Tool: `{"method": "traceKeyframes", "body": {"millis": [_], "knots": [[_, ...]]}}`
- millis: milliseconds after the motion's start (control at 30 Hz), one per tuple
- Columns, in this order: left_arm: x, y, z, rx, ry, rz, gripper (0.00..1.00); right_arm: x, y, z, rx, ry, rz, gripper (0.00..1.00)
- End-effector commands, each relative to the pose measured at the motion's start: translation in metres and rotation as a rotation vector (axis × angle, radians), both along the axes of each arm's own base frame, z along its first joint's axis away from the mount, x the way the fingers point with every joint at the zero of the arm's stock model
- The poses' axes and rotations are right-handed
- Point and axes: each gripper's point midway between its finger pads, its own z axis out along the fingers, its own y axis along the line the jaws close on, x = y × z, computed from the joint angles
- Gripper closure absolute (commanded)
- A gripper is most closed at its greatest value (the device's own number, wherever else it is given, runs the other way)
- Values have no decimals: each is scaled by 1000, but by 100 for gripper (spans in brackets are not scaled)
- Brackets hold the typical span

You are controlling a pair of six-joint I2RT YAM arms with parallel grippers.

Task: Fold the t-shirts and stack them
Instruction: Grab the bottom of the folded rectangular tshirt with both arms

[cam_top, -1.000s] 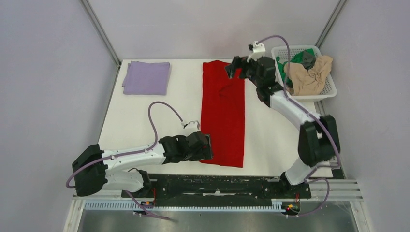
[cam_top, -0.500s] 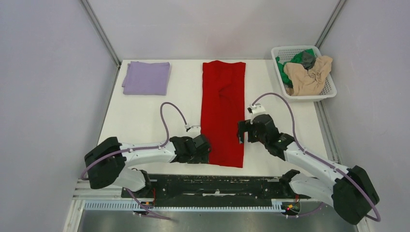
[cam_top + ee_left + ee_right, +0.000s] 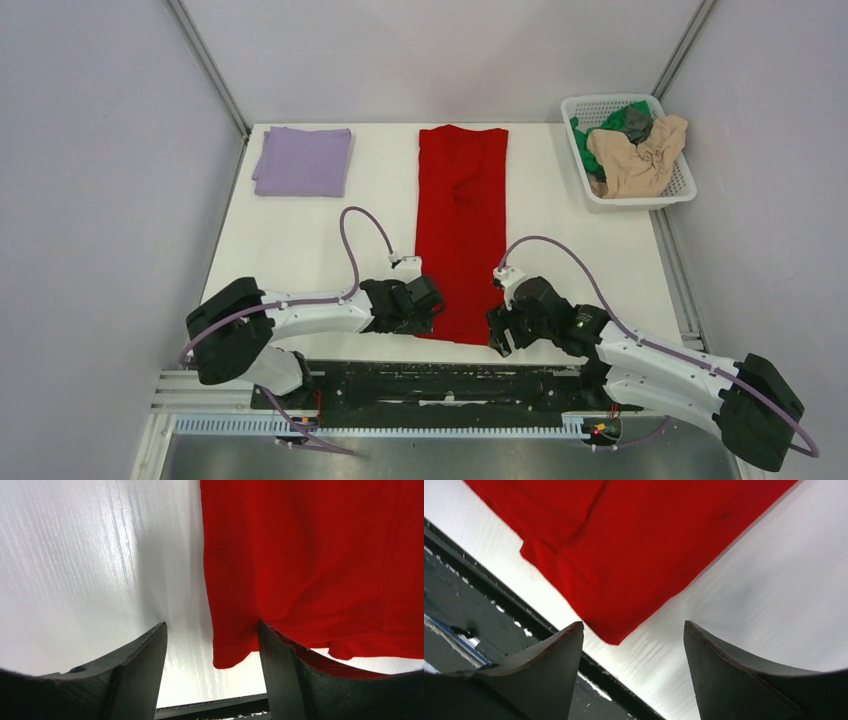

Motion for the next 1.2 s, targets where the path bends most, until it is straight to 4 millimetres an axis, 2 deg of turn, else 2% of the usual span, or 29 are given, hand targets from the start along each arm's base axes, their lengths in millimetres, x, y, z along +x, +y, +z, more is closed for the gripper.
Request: {"method": "traceKeyframes", "body": {"millis": [0, 67, 233, 400, 433, 600, 667, 800, 900, 967, 1033, 1167], "knots": [[4, 2, -7, 44, -4, -17, 31, -13, 1, -10, -28, 33, -3, 26], [2, 1, -9, 40, 4, -20, 35, -19, 3, -15, -39, 46, 10, 29], [-2, 1, -14, 36, 27, -22, 41, -15, -2, -26, -95, 10, -55, 39], [-6, 7, -20, 62, 44, -24, 51, -6, -11, -28, -128, -11, -136, 65], [-7, 10, -21, 72, 44, -24, 56, -8, -11, -28, -124, -7, -136, 70], [-11, 22, -25, 95, 47, -20, 74, -15, -23, -32, -143, 9, -145, 75], [-16, 18, -27, 57, 62, -38, 79, -20, -23, -34, -135, 23, -131, 76], [-22, 2, -29, -33, 92, -63, 97, -29, -12, -38, -72, 57, -83, 79], [-27, -8, -28, -88, 115, -78, 98, -33, -5, -36, -37, 66, -59, 81], [-33, -5, -27, -100, 134, -62, 98, -37, -2, -35, -22, 78, -52, 83], [-40, 0, -23, -117, 135, -51, 98, -43, 1, -34, -7, 95, -43, 90], [-58, 12, -11, -132, 130, -50, 98, -55, -4, -37, -27, 126, -31, 97]]}}
